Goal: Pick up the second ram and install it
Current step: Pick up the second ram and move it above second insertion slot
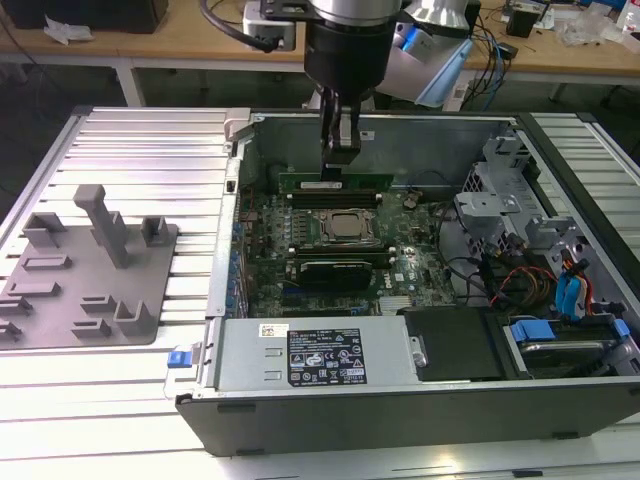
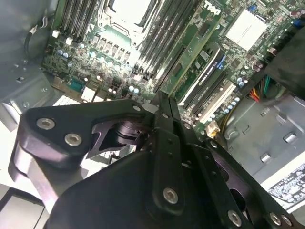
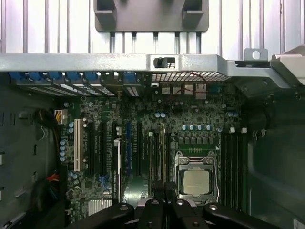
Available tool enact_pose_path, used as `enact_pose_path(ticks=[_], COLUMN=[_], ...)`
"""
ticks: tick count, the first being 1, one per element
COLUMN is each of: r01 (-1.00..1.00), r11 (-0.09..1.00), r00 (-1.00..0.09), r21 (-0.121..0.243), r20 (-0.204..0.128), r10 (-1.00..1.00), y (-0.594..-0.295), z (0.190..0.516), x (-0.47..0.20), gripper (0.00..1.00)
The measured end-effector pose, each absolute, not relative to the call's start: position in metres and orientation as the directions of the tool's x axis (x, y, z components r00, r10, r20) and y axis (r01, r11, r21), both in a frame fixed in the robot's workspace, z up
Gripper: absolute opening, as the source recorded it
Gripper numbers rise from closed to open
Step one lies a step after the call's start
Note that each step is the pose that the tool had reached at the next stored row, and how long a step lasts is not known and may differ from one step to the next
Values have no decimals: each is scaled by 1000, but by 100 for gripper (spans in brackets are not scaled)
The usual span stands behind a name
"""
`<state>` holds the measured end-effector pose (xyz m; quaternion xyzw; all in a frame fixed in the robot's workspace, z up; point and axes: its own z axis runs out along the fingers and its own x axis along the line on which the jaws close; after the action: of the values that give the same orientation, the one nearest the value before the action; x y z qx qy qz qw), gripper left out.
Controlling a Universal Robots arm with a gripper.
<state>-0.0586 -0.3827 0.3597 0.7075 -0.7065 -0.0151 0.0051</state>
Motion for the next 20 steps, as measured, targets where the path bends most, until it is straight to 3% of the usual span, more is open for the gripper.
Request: enact_pose_path(ticks=[4,20], r01=[-1000,-1000], r11=[-2,-1], r00=[1,1], r21=[29,28], r20=[-27,-29], r10=[-1000,-1000], y=[-383,-383], z=[356,328], x=[-56,-43], gripper=[9,9])
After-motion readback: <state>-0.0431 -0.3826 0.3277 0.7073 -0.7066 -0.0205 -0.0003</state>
